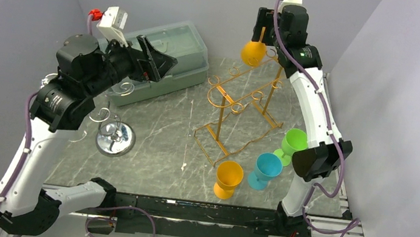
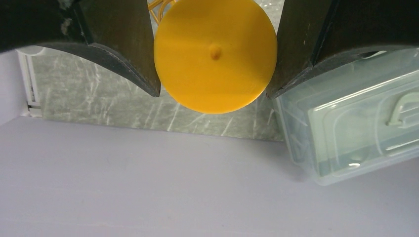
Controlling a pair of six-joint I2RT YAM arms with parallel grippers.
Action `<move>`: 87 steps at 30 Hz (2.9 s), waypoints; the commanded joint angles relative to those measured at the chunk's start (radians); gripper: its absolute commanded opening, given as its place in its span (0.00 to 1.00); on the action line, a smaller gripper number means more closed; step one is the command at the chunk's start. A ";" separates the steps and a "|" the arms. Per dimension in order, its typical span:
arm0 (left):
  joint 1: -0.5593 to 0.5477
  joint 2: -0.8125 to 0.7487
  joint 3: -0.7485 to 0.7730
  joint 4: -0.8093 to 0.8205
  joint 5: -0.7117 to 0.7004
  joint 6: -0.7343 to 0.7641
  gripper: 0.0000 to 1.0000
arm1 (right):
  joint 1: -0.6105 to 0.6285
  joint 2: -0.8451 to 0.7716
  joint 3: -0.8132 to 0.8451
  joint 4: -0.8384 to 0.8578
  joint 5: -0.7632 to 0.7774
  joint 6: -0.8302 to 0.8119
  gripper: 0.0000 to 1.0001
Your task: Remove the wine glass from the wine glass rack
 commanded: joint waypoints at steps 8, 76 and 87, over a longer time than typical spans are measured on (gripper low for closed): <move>0.000 0.056 0.042 0.127 0.053 -0.001 0.92 | -0.001 -0.236 -0.114 0.227 -0.207 0.188 0.54; 0.141 -0.075 0.194 -0.547 0.499 0.028 0.00 | 0.011 -0.637 -0.536 0.189 -0.494 0.470 1.00; -0.007 -0.077 0.148 -0.815 0.327 0.142 0.00 | 0.030 -0.582 -0.463 0.112 -0.448 0.404 1.00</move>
